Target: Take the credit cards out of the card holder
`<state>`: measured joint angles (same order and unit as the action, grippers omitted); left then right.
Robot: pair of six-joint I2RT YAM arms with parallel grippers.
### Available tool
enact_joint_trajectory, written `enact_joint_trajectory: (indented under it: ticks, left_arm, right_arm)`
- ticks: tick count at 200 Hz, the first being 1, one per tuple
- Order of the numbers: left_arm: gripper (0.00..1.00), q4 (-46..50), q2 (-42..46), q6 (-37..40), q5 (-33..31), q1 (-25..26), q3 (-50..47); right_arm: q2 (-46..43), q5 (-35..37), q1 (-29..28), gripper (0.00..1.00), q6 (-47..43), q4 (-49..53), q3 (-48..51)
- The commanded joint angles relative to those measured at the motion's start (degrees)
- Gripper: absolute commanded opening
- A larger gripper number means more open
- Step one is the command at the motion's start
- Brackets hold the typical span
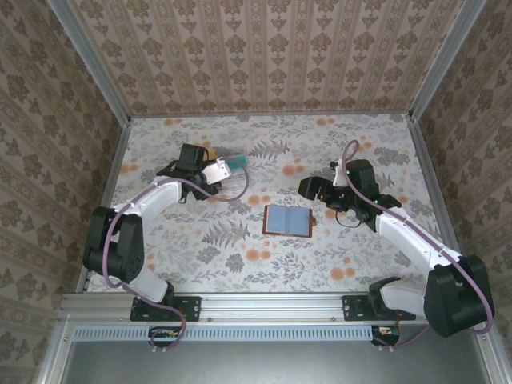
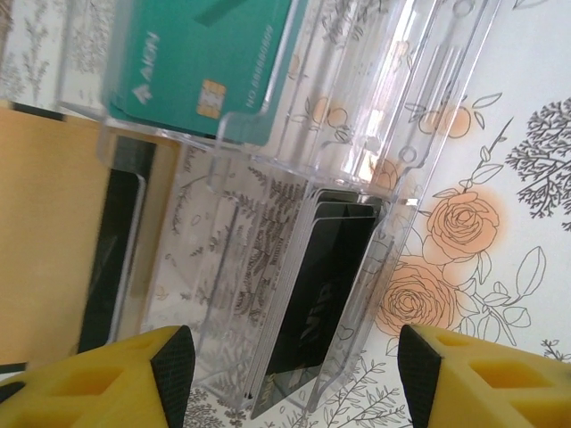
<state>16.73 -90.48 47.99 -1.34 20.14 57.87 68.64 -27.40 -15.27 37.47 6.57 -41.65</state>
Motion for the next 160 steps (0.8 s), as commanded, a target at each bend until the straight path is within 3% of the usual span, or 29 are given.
enact_joint_trajectory:
  ticks: [1, 69, 160]
  left_arm:
    - [0.65, -1.42, -1.96, -0.02, -1.65, -0.28, 0.57]
    - [0.65, -7.49, -4.21, -1.49, -10.10, -0.51, 1.26]
    - [0.65, -8.34, -3.06, -2.20, -10.74, -0.53, 1.22]
  right_arm:
    - [-0.42, -0.42, -0.30, 1.00, 0.08, -0.70, 0.32]
    - [-0.44, -0.48, -0.32, 1.00, 0.41, -1.17, 0.43]
    - [-0.97, -0.56, -0.34, 1.00, 0.41, -0.51, 0.38]
